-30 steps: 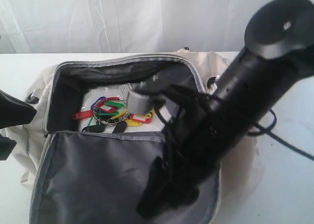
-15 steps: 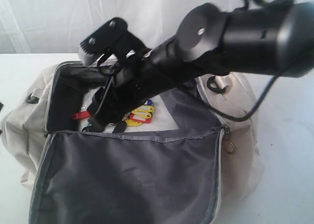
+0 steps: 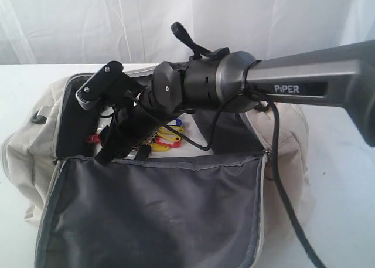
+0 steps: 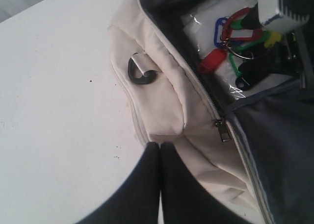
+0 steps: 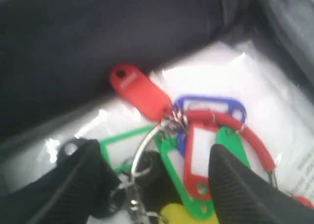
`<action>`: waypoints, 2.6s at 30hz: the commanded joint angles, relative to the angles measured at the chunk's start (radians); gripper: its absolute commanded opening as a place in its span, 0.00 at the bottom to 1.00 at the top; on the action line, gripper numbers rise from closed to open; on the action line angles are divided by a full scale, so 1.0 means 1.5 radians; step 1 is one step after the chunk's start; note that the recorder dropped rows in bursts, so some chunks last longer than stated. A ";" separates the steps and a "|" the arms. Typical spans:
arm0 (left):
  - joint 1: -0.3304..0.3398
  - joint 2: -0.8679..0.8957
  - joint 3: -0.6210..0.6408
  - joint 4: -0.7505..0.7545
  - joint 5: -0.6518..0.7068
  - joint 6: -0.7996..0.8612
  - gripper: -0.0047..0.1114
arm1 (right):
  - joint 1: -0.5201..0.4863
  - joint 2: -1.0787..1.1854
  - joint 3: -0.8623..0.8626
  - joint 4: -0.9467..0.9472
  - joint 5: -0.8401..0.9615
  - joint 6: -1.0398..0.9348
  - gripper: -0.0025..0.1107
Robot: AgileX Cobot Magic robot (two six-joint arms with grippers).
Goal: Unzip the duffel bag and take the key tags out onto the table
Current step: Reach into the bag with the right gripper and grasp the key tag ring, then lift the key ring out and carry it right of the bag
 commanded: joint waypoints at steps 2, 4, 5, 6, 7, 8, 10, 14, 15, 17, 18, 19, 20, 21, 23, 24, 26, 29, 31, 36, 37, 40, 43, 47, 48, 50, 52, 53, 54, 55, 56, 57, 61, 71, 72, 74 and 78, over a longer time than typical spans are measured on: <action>0.000 -0.006 0.003 -0.011 -0.003 -0.008 0.04 | 0.002 0.035 -0.016 -0.170 0.070 0.143 0.55; 0.000 -0.006 0.003 -0.012 -0.004 -0.008 0.04 | 0.002 0.042 -0.016 -0.200 0.096 0.161 0.50; 0.000 -0.006 0.003 -0.015 -0.005 -0.008 0.04 | 0.002 0.042 -0.016 -0.206 0.103 0.161 0.47; 0.000 -0.006 0.003 -0.015 -0.005 -0.008 0.04 | 0.002 0.042 -0.016 -0.211 0.107 0.161 0.42; 0.000 -0.006 0.003 -0.015 -0.005 -0.008 0.04 | 0.002 0.039 -0.016 -0.211 0.107 0.162 0.36; 0.000 -0.006 0.003 -0.015 -0.005 -0.008 0.04 | 0.002 0.035 -0.016 -0.211 0.107 0.166 0.29; 0.000 -0.006 0.003 -0.015 -0.005 -0.008 0.04 | 0.002 0.024 -0.016 -0.211 0.107 0.166 0.15; 0.000 -0.006 0.003 -0.015 -0.005 -0.008 0.04 | 0.002 -0.014 -0.016 -0.211 0.086 0.166 0.02; 0.000 -0.006 0.003 -0.018 -0.005 -0.008 0.04 | 0.002 -0.027 -0.016 -0.211 0.079 0.166 0.02; 0.000 -0.006 0.003 -0.018 -0.005 -0.008 0.04 | 0.002 -0.057 -0.016 -0.211 0.070 0.166 0.02; 0.000 -0.006 0.003 -0.018 -0.005 -0.008 0.04 | 0.002 -0.069 -0.016 -0.211 0.067 0.166 0.02; 0.000 -0.006 0.003 -0.018 -0.005 -0.008 0.04 | 0.002 -0.086 -0.016 -0.211 0.067 0.166 0.02; 0.000 -0.006 0.003 -0.018 -0.005 -0.008 0.04 | 0.002 -0.103 -0.016 -0.211 0.067 0.166 0.02; 0.000 -0.006 0.003 -0.018 -0.005 -0.008 0.04 | 0.002 -0.117 -0.016 -0.211 0.069 0.166 0.02; 0.000 -0.006 0.003 -0.018 -0.005 -0.008 0.04 | 0.002 -0.153 -0.016 -0.211 0.077 0.166 0.02; 0.000 -0.006 0.003 -0.018 -0.005 -0.008 0.04 | 0.002 -0.169 -0.016 -0.211 0.080 0.166 0.02; 0.000 -0.006 0.003 -0.019 -0.005 -0.008 0.04 | 0.002 -0.204 -0.016 -0.211 0.090 0.166 0.02; 0.000 -0.006 0.003 -0.019 -0.005 -0.008 0.04 | 0.002 -0.251 -0.016 -0.225 0.119 0.166 0.02; 0.000 -0.006 0.003 -0.020 -0.005 -0.008 0.04 | 0.002 -0.284 -0.016 -0.257 0.156 0.168 0.02; 0.000 -0.006 0.004 -0.023 -0.001 -0.008 0.04 | -0.011 -0.348 -0.016 -0.372 0.288 0.247 0.02; 0.000 -0.006 0.004 -0.023 -0.001 -0.008 0.04 | -0.015 -0.362 -0.016 -0.408 0.329 0.284 0.02; 0.000 -0.006 0.004 -0.023 -0.001 -0.006 0.04 | -0.029 -0.394 -0.013 -0.498 0.417 0.343 0.02; 0.000 -0.006 0.004 -0.023 -0.001 -0.006 0.04 | -0.050 -0.429 -0.004 -0.551 0.462 0.379 0.02; 0.000 -0.006 0.004 -0.023 -0.001 -0.006 0.04 | -0.086 -0.482 0.018 -0.588 0.468 0.424 0.02; 0.000 -0.006 0.006 -0.023 -0.001 -0.006 0.04 | -0.096 -0.495 0.024 -0.594 0.470 0.436 0.02; 0.000 -0.006 0.011 -0.023 -0.003 -0.006 0.04 | -0.115 -0.512 0.041 -0.602 0.470 0.455 0.02; 0.000 -0.006 0.018 -0.031 -0.010 -0.006 0.04 | -0.135 -0.524 0.063 -0.602 0.472 0.462 0.02; 0.000 -0.006 0.020 -0.040 -0.013 -0.005 0.04 | -0.144 -0.525 0.077 -0.602 0.476 0.462 0.02; 0.000 -0.006 0.020 -0.047 -0.013 -0.005 0.04 | -0.153 -0.525 0.088 -0.602 0.485 0.464 0.02; 0.000 -0.006 0.020 -0.051 -0.015 -0.002 0.04 | -0.163 -0.523 0.104 -0.602 0.488 0.465 0.02; 0.000 -0.006 0.020 -0.054 -0.016 0.002 0.04 | -0.172 -0.522 0.123 -0.602 0.485 0.468 0.02; 0.000 -0.006 0.020 -0.055 -0.016 0.011 0.04 | -0.179 -0.521 0.140 -0.602 0.479 0.473 0.02; 0.000 -0.006 0.020 -0.056 -0.016 0.013 0.04 | -0.215 -0.512 0.225 -0.610 0.428 0.505 0.02; 0.000 -0.006 0.020 -0.057 -0.023 0.013 0.04 | -0.268 -0.433 0.396 -0.611 0.258 0.605 0.02; 0.000 -0.006 0.020 -0.057 -0.024 0.013 0.04 | -0.268 -0.423 0.405 -0.611 0.246 0.617 0.02; 0.000 -0.006 0.020 -0.057 -0.026 0.013 0.04 | -0.268 -0.401 0.417 -0.608 0.218 0.632 0.02; 0.000 -0.006 0.020 -0.057 -0.029 0.013 0.04 | -0.268 -0.369 0.420 -0.608 0.185 0.677 0.11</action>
